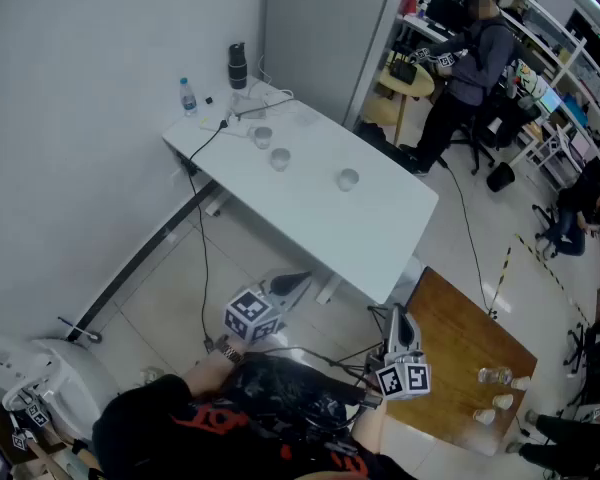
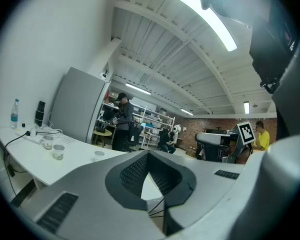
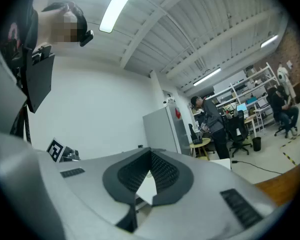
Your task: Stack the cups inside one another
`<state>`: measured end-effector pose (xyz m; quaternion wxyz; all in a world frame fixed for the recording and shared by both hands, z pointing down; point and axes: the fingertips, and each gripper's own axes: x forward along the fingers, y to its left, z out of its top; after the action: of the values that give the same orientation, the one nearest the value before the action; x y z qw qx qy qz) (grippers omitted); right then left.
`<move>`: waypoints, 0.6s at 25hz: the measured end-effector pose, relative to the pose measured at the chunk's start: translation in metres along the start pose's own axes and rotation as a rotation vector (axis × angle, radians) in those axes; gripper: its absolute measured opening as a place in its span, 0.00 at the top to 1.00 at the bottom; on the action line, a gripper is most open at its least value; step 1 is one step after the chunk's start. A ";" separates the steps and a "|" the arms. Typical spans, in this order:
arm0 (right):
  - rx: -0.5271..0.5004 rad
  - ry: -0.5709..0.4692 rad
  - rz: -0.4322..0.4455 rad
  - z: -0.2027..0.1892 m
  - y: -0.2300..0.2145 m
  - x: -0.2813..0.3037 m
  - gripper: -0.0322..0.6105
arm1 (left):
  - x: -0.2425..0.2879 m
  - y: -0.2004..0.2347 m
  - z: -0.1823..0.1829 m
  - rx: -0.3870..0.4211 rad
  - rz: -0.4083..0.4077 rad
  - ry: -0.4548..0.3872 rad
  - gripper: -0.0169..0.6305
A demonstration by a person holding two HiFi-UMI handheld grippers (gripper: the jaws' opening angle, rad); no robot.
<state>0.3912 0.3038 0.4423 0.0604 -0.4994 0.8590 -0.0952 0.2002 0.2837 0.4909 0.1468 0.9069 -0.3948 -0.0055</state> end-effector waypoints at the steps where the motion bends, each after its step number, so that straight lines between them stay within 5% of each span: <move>1: -0.003 0.007 0.009 -0.002 0.005 0.003 0.94 | -0.005 0.000 -0.002 -0.002 0.006 -0.001 0.98; 15: 0.016 0.062 0.128 -0.012 0.043 0.082 0.94 | -0.053 0.058 0.016 -0.040 0.154 -0.052 0.98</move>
<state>0.3121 0.2542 0.4439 0.0439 -0.4400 0.8898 -0.1134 0.1205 0.2799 0.4861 0.1546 0.8704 -0.4668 -0.0256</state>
